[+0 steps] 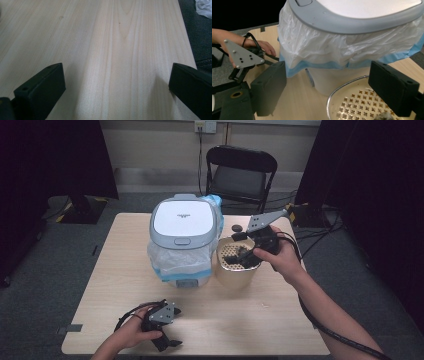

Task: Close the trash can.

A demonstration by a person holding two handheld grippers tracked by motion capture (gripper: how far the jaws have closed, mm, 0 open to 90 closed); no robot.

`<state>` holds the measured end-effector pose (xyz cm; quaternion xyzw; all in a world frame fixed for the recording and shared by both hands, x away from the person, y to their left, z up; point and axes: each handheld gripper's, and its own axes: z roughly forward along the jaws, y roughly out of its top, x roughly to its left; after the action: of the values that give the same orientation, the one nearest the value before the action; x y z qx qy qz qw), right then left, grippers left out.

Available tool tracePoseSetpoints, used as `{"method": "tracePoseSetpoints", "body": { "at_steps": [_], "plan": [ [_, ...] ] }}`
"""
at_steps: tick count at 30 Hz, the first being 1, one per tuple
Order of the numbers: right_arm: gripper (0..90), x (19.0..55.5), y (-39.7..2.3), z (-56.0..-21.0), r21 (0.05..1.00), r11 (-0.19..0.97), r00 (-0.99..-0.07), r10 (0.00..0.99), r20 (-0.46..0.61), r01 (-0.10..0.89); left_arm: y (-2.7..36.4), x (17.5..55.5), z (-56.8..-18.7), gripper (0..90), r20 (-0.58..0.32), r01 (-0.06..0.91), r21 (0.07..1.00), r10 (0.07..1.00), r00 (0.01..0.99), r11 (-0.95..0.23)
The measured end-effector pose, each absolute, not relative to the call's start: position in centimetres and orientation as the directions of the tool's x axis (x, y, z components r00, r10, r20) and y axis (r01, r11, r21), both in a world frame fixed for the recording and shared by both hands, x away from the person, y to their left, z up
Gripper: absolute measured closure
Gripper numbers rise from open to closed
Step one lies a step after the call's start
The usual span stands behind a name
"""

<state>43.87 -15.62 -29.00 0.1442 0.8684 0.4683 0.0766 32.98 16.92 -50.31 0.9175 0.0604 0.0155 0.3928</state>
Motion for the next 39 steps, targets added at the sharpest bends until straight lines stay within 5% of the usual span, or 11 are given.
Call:
{"method": "tracePoseSetpoints", "body": {
  "at_steps": [39],
  "plan": [
    [14.6, 40.0, -21.1, -36.9, 0.809, 0.534, -0.94, 0.334, 0.066, 0.246, 16.9, 33.0, -50.3, 0.0, -0.019, 0.098, 0.723, 0.123, 0.992, -0.683]
  ]
}}
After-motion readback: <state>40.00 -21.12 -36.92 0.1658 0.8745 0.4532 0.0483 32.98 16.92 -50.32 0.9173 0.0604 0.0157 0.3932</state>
